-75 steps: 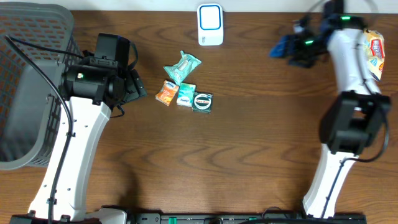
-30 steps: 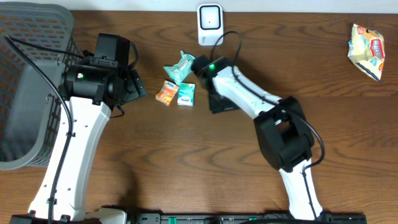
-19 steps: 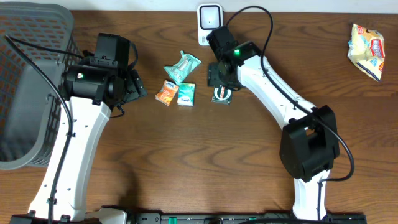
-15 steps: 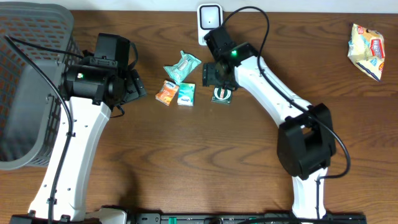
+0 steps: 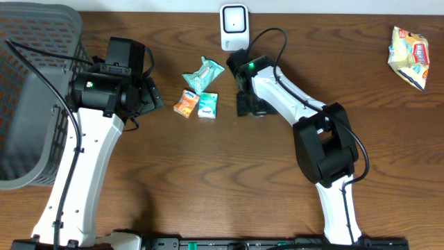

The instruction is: Scan the item barcode

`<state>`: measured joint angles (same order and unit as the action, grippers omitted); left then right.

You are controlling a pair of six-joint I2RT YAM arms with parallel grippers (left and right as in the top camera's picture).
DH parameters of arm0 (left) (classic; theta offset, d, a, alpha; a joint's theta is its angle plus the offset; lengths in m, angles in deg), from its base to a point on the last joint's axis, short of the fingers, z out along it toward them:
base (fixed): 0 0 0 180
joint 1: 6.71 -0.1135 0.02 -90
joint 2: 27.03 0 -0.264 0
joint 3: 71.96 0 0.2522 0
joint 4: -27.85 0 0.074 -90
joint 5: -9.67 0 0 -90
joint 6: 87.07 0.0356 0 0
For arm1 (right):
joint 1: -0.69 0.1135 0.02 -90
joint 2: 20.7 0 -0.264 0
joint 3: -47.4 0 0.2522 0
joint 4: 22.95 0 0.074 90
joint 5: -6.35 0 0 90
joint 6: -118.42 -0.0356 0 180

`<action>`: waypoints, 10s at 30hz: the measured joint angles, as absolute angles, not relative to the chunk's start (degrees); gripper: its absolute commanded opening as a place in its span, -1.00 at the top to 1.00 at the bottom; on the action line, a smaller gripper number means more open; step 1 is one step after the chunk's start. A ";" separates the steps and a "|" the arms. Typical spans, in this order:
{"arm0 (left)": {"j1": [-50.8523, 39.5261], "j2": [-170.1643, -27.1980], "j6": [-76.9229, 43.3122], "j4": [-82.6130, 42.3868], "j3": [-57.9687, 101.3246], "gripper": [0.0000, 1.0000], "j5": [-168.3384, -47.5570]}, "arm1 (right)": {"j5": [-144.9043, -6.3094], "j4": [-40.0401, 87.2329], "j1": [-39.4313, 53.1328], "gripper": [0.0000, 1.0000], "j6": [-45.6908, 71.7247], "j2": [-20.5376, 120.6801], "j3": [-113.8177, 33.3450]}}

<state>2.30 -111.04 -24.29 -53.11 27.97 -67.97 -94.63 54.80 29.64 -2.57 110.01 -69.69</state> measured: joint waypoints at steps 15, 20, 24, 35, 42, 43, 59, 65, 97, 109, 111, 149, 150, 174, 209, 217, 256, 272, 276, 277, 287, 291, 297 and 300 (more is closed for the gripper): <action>2.30 -111.04 -24.29 -53.11 27.97 -0.96 -67.97 | -99.22 56.39 25.61 -0.06 0.27 101.40 -69.69; 2.30 -111.04 -24.29 -53.11 27.97 -0.96 -67.95 | -99.51 56.37 22.62 -0.05 0.43 101.40 -69.69; 2.30 -111.04 -24.29 -53.11 27.97 -0.96 -67.97 | -96.16 55.82 20.65 -0.09 1.56 101.40 -69.69; 2.30 -111.04 -24.29 -53.11 27.97 -0.96 -67.97 | -80.34 48.55 25.13 -0.99 3.18 101.38 -66.63; 2.30 -111.04 -24.29 -53.11 27.97 -0.96 -67.97 | -79.16 45.99 28.83 -0.38 -0.12 101.40 -63.00; 2.30 -111.04 -24.29 -53.11 27.97 -0.96 -67.97 | -79.07 45.90 28.89 -0.38 -0.29 101.36 -63.00; 2.30 -111.04 -24.27 -53.08 27.97 -0.95 -67.97 | -82.50 23.63 28.67 0.33 -14.50 98.95 -64.18; 2.30 -111.04 -24.27 -53.13 27.97 -0.95 -67.97 | -83.68 18.80 28.67 0.98 -10.22 101.93 -64.18; 2.30 -111.04 -24.29 -53.08 27.97 -0.96 -67.95 | -75.01 60.37 30.45 0.97 13.06 97.29 -64.86; 2.30 -111.04 -24.29 -53.11 27.97 -0.95 -67.97 | -75.84 51.37 33.90 0.98 13.15 97.42 -48.82; 2.30 -111.04 -24.29 -53.13 27.97 -0.95 -67.97 | -78.00 50.49 33.79 0.97 11.68 97.42 -48.07; 2.30 -111.04 -24.29 -53.08 27.97 -0.95 -67.95 | -86.50 40.50 30.23 0.98 5.37 97.42 -46.83; 2.30 -111.04 -24.29 -53.13 27.97 -0.95 -67.97 | -86.96 39.98 29.70 0.98 5.08 97.42 -46.83; 2.30 -111.04 -24.29 -53.11 27.97 -0.95 -67.95 | -83.42 53.77 22.64 -0.76 9.59 97.73 -66.96; 2.30 -111.04 -24.29 -53.11 27.97 -0.96 -67.97 | -88.64 30.34 25.02 -0.39 6.35 97.75 -46.80; 2.30 -111.04 -24.29 -53.11 27.97 -0.95 -67.95 | -89.82 26.78 25.02 -0.50 12.51 97.75 -46.80; 2.30 -111.04 -24.29 -53.13 27.97 -0.95 -67.97 | -85.63 29.33 25.02 -0.05 11.25 83.15 -46.76; 2.30 -111.04 -24.29 -53.11 27.97 -0.95 -67.97 | -40.69 27.69 24.83 -0.13 -14.92 77.93 -46.76; 2.30 -111.04 -24.27 -53.13 27.97 -0.95 -67.97 | -25.61 27.52 24.15 -0.10 -23.00 77.93 -46.76; 2.30 -111.04 -24.29 -53.11 27.97 -0.95 -67.95 | -23.93 27.41 24.04 -0.10 -24.36 77.93 -46.76; 2.30 -111.04 -24.29 -53.11 27.97 -0.95 -67.97 | -8.91 17.88 21.96 -0.01 -43.59 77.93 -46.74; 2.30 -111.04 -24.27 -53.13 27.97 -0.96 -67.95 | -8.67 13.79 20.65 -0.04 -49.14 77.93 -46.74; 2.30 -111.04 -24.29 -53.11 27.97 -0.96 -67.97 | -13.54 12.57 18.34 -0.04 -54.19 77.93 -46.74; 2.30 -111.04 -24.27 -53.11 27.97 -0.96 -67.97 | -18.33 12.57 17.57 -0.04 -55.59 77.93 -46.74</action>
<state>2.30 -111.04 -24.27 -53.11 27.97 -67.97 -18.33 12.57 17.57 -55.59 77.93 -46.74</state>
